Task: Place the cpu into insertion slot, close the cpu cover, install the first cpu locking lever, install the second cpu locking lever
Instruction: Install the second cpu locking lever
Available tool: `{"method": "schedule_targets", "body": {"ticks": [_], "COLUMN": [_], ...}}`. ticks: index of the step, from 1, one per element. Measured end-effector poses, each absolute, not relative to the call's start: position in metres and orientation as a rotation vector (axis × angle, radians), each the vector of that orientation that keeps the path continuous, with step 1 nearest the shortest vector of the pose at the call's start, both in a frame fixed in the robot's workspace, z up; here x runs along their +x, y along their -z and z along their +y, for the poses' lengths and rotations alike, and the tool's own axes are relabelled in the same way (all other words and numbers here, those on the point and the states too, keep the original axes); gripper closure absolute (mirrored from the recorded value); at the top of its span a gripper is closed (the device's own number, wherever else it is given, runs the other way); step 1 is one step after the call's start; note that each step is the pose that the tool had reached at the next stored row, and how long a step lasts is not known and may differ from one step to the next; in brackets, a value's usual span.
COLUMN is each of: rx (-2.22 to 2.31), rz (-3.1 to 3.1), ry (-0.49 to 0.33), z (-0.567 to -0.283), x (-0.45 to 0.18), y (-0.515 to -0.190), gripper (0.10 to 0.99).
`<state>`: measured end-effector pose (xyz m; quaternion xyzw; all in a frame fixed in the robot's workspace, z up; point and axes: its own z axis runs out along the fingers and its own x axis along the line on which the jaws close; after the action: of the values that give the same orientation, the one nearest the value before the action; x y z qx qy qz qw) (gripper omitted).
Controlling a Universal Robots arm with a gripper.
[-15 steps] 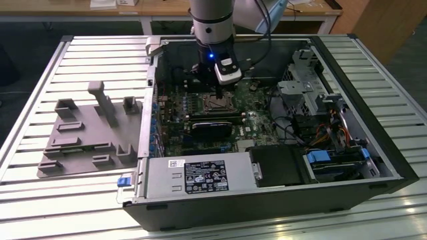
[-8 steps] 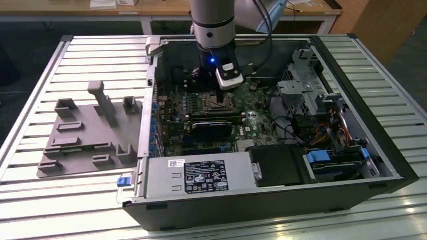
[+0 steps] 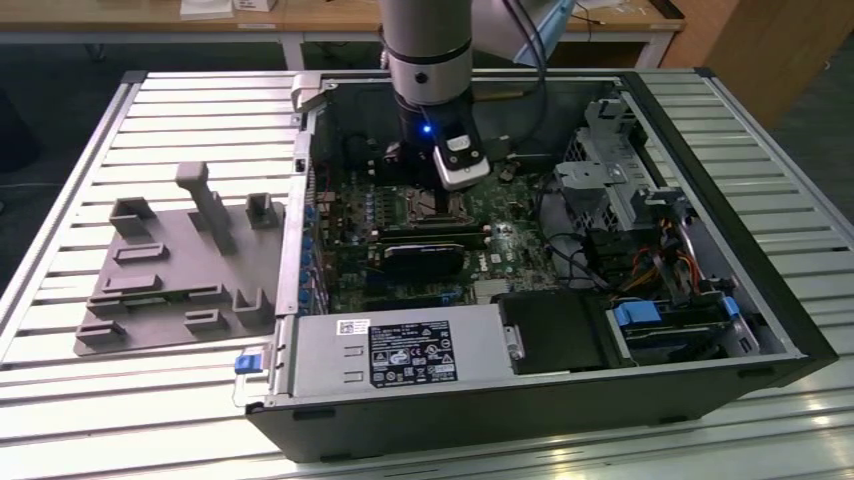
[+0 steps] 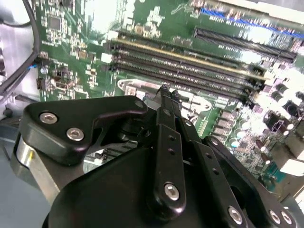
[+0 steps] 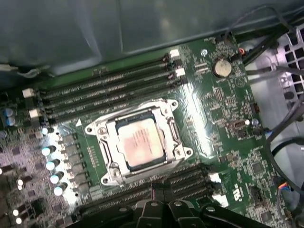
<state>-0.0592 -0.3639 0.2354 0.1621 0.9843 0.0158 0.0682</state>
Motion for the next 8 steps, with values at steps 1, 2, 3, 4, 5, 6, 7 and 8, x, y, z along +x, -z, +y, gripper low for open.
{"method": "schedule_targets", "body": {"ticks": [1,2,3,4,5,6,7,8], "rx": [0.483,0.472,0.454,0.433,0.412,0.39,0.369,0.349], "rz": [2.966,2.967,2.97,2.974,2.977,2.98,2.983,2.986], "ry": [-0.048,-0.049,-0.05,-0.051,-0.053,-0.054,-0.056,-0.057], "z": [-0.3648,-0.365,-0.3651,-0.3651,-0.3652,-0.3652,-0.3652,-0.3652], "x": [-0.0592,-0.0593,-0.0594,-0.0595,-0.0595,-0.0595,-0.0596,-0.0597], "y": [-0.2351,-0.2347,-0.2343,-0.234,-0.2338,-0.2334,-0.2331,-0.2328], "gripper": [0.984,0.984,0.984,0.984,0.984,0.984,0.984,0.984]}}
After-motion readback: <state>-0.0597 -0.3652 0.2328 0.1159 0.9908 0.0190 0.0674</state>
